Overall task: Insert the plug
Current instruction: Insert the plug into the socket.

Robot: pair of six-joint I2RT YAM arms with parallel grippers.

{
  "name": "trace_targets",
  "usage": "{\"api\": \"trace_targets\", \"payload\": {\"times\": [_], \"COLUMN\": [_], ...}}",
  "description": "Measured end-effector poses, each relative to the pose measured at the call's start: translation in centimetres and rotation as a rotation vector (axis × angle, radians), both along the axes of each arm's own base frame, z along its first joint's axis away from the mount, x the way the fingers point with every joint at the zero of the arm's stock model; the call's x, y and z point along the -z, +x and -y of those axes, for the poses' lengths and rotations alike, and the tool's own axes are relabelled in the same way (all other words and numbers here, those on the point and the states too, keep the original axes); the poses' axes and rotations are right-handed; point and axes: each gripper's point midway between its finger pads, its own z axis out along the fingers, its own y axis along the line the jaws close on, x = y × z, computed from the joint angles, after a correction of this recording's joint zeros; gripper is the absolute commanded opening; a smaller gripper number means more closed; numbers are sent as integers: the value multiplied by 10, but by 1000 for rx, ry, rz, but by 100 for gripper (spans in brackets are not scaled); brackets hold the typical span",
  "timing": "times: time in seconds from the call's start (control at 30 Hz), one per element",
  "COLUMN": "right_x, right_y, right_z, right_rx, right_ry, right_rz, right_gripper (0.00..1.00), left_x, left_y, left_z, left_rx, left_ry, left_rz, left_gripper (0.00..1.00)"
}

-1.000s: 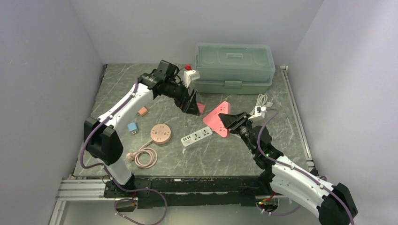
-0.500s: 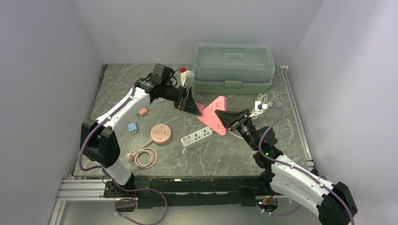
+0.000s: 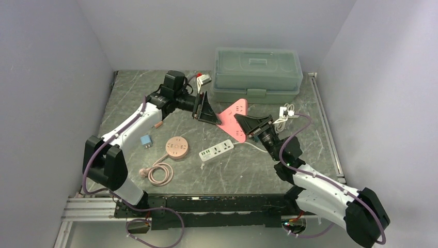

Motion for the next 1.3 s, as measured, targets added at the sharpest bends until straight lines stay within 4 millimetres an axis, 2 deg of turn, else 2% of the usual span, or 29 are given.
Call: {"api": "trace_targets", "payload": {"times": [0.13,0.23,0.37,0.5,0.53,0.6,0.63,0.7,0.8,0.9,1.0,1.03,1.07,1.1,1.17,1.2,1.23,1.27,1.3], "right_x": [-3,-12,-22,-31,-31,-30,-30,-29,-28,-23,-16,-15,-15,-16,-18,-18,-19,-20,-20], "right_y": [8,14,18,15,15,14,13,12,10,7,5,5,6,7,8,9,9,9,8], "right_z": [-4,-8,-10,-10,-10,-10,-11,-12,-15,-16,-16,-16,-16,-17,-19,-20,-21,-22,-23], "right_rx": [13,23,28,23,21,17,13,5,-16,-38,-65,-77,-87,-98,-123,-136,-149,-159,-169], "right_ry": [12,25,43,71,75,79,80,78,71,42,-16,-33,-48,-58,-76,-70,-59,-53,-50], "right_rz": [-5,3,21,46,44,40,40,41,47,49,44,43,41,40,39,26,20,14,15], "right_gripper": [0,0,0,0,0,0,3,23,44,55,62,62,57,47,11,0,0,0,0], "left_x": [-4,-9,-13,-16,-17,-19,-20,-19,-18,-17,-15,-13,-12,-11,-11,-12,-13,-14,-14], "left_y": [-2,-1,1,3,3,4,4,3,2,1,-1,-2,-3,-5,-6,-7,-6,-6,-5], "left_z": [2,2,3,0,-1,-2,-3,-4,-5,-7,-8,-8,-9,-10,-11,-11,-12,-13,-14], "left_rx": [-4,-13,-22,-25,-22,-18,-15,-11,-6,-2,3,6,8,11,17,22,23,28,27], "left_ry": [-24,-32,-37,-44,-50,-58,-58,-56,-54,-47,-38,-33,-28,-23,-18,-19,-23,-27,-24], "left_rz": [-58,-76,-89,-100,-94,-80,-86,-94,-93,-94,-94,-94,-95,-95,-86,-75,-55,-45,-40], "left_gripper": [78,71,47,10,6,5,5,0,0,0,0,0,0,0,0,0,0,10,26]}}
